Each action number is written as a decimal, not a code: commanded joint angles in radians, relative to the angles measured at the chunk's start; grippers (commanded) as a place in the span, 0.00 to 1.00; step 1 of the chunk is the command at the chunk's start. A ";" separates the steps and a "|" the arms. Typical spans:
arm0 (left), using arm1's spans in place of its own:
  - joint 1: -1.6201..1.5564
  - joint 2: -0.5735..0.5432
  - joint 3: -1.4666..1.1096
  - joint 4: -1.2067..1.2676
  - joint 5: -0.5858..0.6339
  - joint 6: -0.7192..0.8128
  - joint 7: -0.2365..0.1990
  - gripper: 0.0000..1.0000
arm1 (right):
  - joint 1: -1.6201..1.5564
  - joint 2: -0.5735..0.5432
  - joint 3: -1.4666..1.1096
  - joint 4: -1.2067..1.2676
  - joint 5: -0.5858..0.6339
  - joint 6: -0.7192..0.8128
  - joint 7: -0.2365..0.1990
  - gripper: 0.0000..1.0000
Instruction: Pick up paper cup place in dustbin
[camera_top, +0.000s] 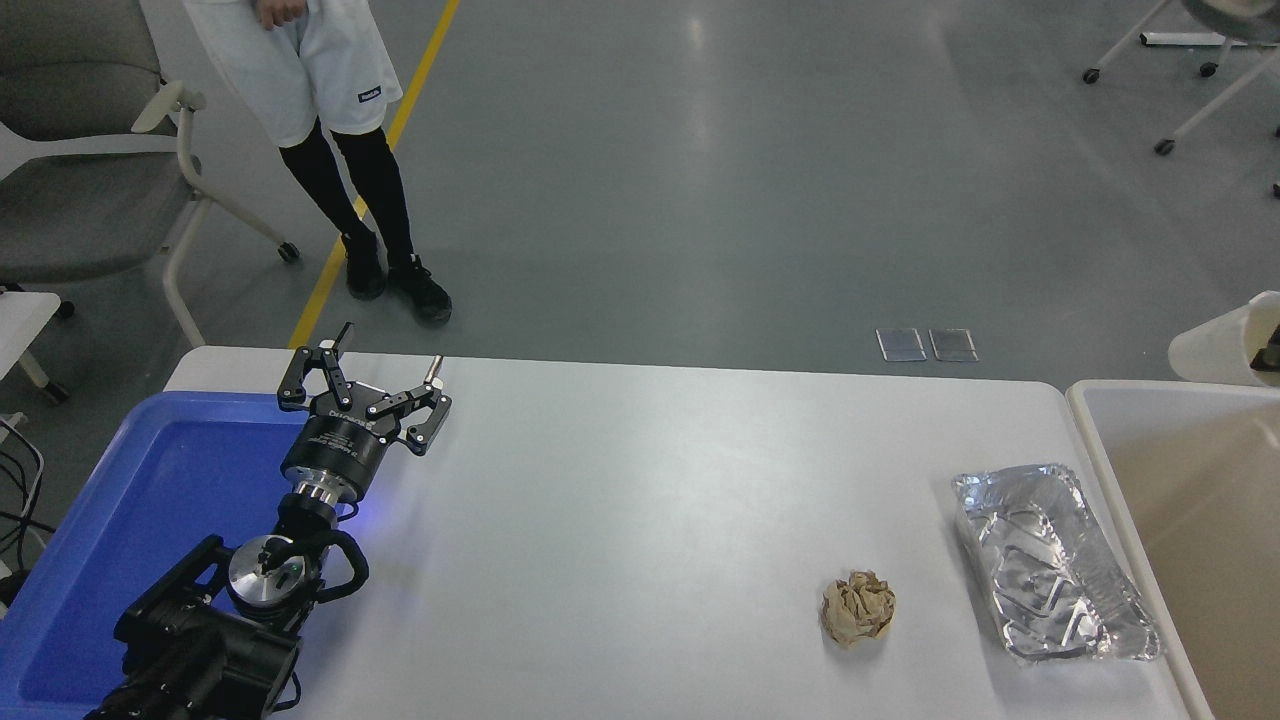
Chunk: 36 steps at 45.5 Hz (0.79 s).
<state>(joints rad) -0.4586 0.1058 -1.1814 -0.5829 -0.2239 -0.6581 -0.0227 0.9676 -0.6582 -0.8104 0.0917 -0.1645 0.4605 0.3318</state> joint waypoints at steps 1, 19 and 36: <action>0.000 0.000 0.000 0.000 0.000 0.000 0.000 0.99 | -0.138 0.048 0.264 -0.086 0.013 -0.066 -0.253 0.00; 0.000 0.000 0.000 0.000 0.000 0.000 0.000 0.99 | -0.257 0.104 0.447 -0.086 0.019 -0.469 -0.286 0.00; 0.000 0.000 -0.001 0.000 0.000 0.000 0.000 0.99 | -0.418 0.230 0.554 -0.086 0.017 -0.597 -0.281 0.00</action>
<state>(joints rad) -0.4587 0.1058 -1.1818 -0.5829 -0.2239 -0.6581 -0.0230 0.6413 -0.4971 -0.3107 0.0081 -0.1483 -0.0672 0.0527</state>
